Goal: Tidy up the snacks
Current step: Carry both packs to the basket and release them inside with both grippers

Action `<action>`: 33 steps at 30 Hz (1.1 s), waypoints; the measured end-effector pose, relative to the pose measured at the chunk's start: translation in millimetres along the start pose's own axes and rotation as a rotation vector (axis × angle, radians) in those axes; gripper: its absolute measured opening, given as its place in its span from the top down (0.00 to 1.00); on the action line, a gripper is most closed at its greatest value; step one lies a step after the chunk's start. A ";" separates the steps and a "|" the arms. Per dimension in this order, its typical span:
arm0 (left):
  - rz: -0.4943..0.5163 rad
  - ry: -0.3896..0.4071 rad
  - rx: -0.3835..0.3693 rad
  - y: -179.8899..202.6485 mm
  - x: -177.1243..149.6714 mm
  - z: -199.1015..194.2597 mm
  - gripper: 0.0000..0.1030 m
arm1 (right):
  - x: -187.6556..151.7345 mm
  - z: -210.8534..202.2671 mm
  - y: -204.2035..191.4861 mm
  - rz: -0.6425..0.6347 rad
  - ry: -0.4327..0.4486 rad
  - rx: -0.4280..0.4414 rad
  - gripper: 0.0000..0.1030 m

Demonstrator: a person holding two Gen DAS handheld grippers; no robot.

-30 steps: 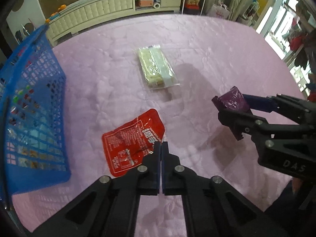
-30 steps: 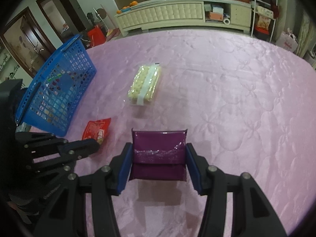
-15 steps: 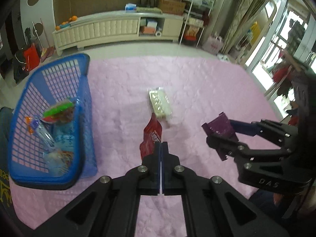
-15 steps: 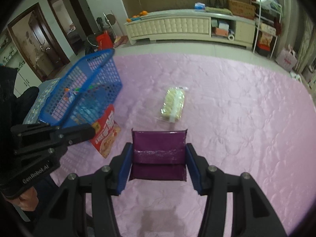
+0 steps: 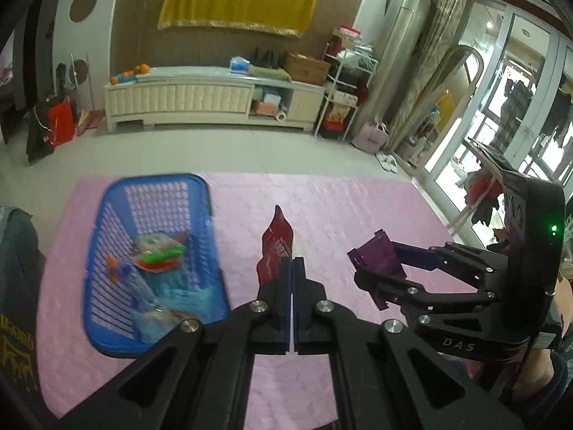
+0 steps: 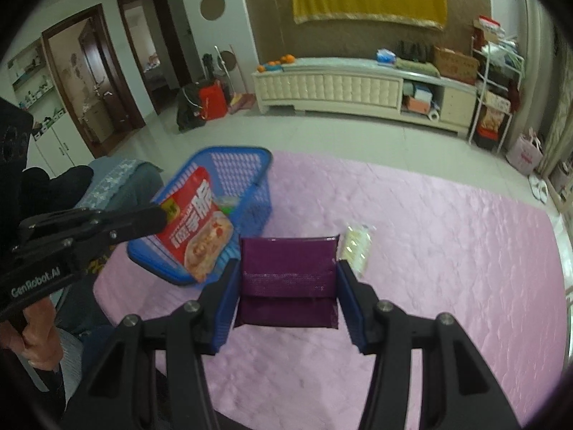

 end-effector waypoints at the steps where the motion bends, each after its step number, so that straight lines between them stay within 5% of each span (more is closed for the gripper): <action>1: 0.000 0.003 0.011 -8.0 0.2 -2.5 1.00 | 2.2 1.0 -4.8 -0.004 0.001 0.004 0.45; 15: -0.034 -0.013 0.072 -86.7 -30.2 -17.7 1.00 | 8.8 61.1 -86.1 -0.124 -0.051 0.041 0.45; 28: -0.087 -0.050 0.035 -118.7 -57.8 6.1 1.00 | -6.4 113.2 -101.9 -0.148 -0.146 0.048 0.44; 33: -0.089 -0.060 0.033 -116.5 -61.5 7.3 1.00 | -9.4 124.1 -100.8 -0.152 -0.162 0.040 0.30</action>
Point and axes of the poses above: each gripper's, at about its wrist camera, not at the fingertips, and z roughly the way its jaws point, y to its right, x to its top, the point moved 10 cm from there along z, roughly the way its jaws point, and after that the axes turned 15 degrees about z, right-handed, at the moved point
